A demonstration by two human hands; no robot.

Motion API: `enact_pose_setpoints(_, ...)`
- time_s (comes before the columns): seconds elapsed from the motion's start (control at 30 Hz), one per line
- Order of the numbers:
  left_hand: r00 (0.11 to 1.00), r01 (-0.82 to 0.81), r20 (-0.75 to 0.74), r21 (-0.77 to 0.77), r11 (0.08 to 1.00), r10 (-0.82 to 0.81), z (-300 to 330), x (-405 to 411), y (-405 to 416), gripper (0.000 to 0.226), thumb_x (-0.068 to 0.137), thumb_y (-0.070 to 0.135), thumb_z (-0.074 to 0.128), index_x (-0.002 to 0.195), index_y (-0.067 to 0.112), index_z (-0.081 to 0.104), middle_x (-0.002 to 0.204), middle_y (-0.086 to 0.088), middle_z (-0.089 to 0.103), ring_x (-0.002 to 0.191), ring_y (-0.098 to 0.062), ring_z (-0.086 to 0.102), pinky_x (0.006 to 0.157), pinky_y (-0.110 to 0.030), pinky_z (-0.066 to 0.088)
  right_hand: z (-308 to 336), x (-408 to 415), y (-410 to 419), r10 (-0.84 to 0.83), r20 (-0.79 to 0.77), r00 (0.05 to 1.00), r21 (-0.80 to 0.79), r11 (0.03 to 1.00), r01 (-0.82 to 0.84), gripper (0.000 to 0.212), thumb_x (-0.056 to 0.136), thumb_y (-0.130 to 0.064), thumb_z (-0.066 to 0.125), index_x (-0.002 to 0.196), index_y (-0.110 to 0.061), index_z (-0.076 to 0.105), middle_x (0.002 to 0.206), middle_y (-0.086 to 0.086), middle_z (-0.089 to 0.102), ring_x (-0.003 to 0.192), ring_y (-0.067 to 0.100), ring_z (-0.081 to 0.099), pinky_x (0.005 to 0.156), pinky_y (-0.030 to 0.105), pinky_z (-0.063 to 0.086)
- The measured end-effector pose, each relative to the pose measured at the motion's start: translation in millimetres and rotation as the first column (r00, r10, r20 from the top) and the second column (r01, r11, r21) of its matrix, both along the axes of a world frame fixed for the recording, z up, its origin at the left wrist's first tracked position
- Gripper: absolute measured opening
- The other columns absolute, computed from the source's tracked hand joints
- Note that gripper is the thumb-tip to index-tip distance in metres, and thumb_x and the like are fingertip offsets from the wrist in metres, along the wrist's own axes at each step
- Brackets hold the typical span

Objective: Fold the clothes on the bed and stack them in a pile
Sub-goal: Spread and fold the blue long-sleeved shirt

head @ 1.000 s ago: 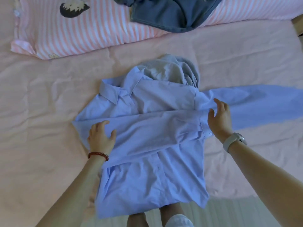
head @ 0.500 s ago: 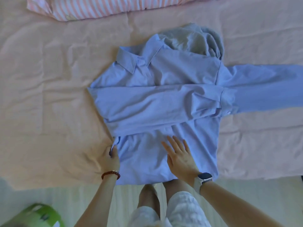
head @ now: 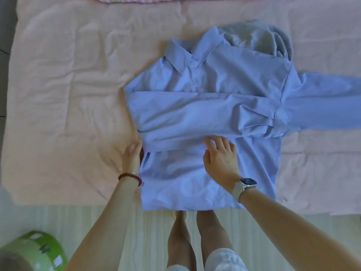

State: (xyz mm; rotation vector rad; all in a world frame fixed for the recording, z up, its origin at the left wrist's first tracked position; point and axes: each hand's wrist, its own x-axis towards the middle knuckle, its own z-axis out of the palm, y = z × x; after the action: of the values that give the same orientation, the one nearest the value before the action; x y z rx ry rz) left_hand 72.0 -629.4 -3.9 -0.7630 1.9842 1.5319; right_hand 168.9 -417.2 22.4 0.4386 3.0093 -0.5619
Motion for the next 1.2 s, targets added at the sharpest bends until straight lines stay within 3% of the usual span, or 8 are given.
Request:
enact_pose_setpoints(0.1, 0.999, -0.007, -0.048, 0.003, 1.000, 0.008, -8.4, -32.2, 16.8, 0.021, 0.093, 0.025, 0.051, 0.083, 0.008, 0.059, 0.092, -0.015, 0.062, 0.089, -0.028, 0.057, 0.083, -0.033, 0.046, -11.7, -29.2, 0.5, 0.030, 0.164, 0.986, 0.024, 0.999, -0.034, 0.043, 0.088, -0.013, 0.052, 0.131, -0.011, 0.051, 0.141, 0.014, 0.043, 0.133, 0.033, 0.036, 0.103, 0.058, 0.026)
enact_pose_setpoints(0.23, 0.938, -0.096, -0.345, -0.386, 0.917, -0.046, -10.3, -58.8, 23.8, 0.019, 0.096, 0.014, 0.042, 0.089, -0.001, 0.051, 0.066, 0.000, 0.041, 0.075, -0.019, 0.042, 0.061, -0.023, 0.027, -32.6, -38.9, 10.6, 0.112, 0.359, 0.926, 0.071, 0.987, -0.147, 0.051, 0.097, -0.035, 0.033, 0.146, -0.028, 0.024, 0.156, 0.006, 0.013, 0.143, 0.033, 0.005, 0.105, 0.066, 0.009)
enact_pose_setpoints(0.37, 0.922, -0.139, -0.382, -0.467, 0.873, -0.058, -10.4, -79.2, 7.1, 0.022, 0.098, 0.017, 0.038, 0.113, 0.002, 0.046, 0.083, -0.005, 0.053, 0.084, -0.025, 0.049, 0.079, -0.030, 0.037, -42.4, -30.1, 33.3, 0.117, 0.455, 0.883, 0.081, 0.982, -0.172, 0.050, 0.098, -0.043, 0.023, 0.147, -0.038, 0.015, 0.158, -0.001, 0.005, 0.144, 0.030, 0.001, 0.104, 0.067, 0.009)
enact_pose_setpoints(0.47, 0.949, 0.052, -0.208, -0.641, 0.766, -0.238, -9.0, -71.5, 8.6, 0.041, 0.094, 0.018, 0.045, 0.131, 0.004, 0.038, 0.128, -0.018, 0.047, 0.116, -0.033, 0.045, 0.091, -0.038, 0.036, -29.5, -30.4, 50.3, 0.123, 0.265, 0.957, 0.093, 0.984, -0.152, 0.043, 0.096, -0.029, 0.043, 0.137, -0.017, 0.045, 0.148, 0.014, 0.035, 0.135, 0.036, 0.034, 0.099, 0.061, 0.030)
enact_pose_setpoints(0.6, 0.619, 0.242, -0.214, -0.863, 0.443, -0.756, 2.0, -38.7, 38.2, 0.049, 0.083, 0.013, 0.059, 0.130, 0.005, 0.050, 0.137, -0.021, 0.045, 0.124, -0.041, 0.043, 0.097, -0.055, 0.034, -14.3, -37.5, 87.6, -0.010, -0.054, 0.998, 0.199, 0.980, 0.021, 0.034, 0.080, -0.009, 0.058, 0.113, -0.005, 0.064, 0.118, 0.014, 0.062, 0.099, 0.034, 0.061, 0.078, 0.044, 0.045)
enact_pose_setpoints(0.8, 0.092, 0.450, -0.121, -0.880, 0.150, -0.988, 4.8, 24.8, 112.6, 0.054, 0.068, 0.022, 0.076, 0.120, 0.017, 0.063, 0.132, -0.013, 0.054, 0.118, -0.034, 0.054, 0.093, -0.062, 0.038, -18.5, -36.0, 155.7, -0.298, 0.220, 0.929, 0.218, 0.943, 0.251, 0.043, 0.086, -0.023, 0.060, 0.126, -0.009, 0.052, 0.127, 0.015, 0.049, 0.119, 0.033, 0.041, 0.092, 0.045, 0.029)
enact_pose_setpoints(1.07, 0.018, 0.570, 0.083, -0.819, -0.058, -0.996, -8.1, 35.3, 151.5, 0.059, 0.069, 0.036, 0.075, 0.124, 0.023, 0.060, 0.137, -0.010, 0.050, 0.124, -0.039, 0.047, 0.091, -0.070, 0.033, -12.2, -57.6, 213.4, -0.258, 0.196, 0.946, 0.093, 0.965, 0.244, 0.020, 0.098, -0.018, 0.037, 0.106, -0.009, 0.054, 0.096, 0.023, 0.063, 0.086, 0.043, 0.056, 0.064, 0.037, 0.031)
enact_pose_setpoints(1.2, -0.049, 0.609, 0.196, -0.771, -0.185, -0.979, -22.2, 28.9, 157.8, 0.058, 0.090, 0.050, 0.043, 0.144, 0.037, 0.026, 0.157, -0.004, 0.004, 0.142, -0.036, -0.002, 0.104, -0.067, -0.003, -4.7, -73.4, 233.9, -0.314, 0.105, 0.944, 0.198, 0.937, 0.289, 0.025, 0.098, -0.022, 0.039, 0.112, -0.010, 0.056, 0.107, 0.019, 0.056, 0.094, 0.041, 0.054, 0.067, 0.039, 0.033)
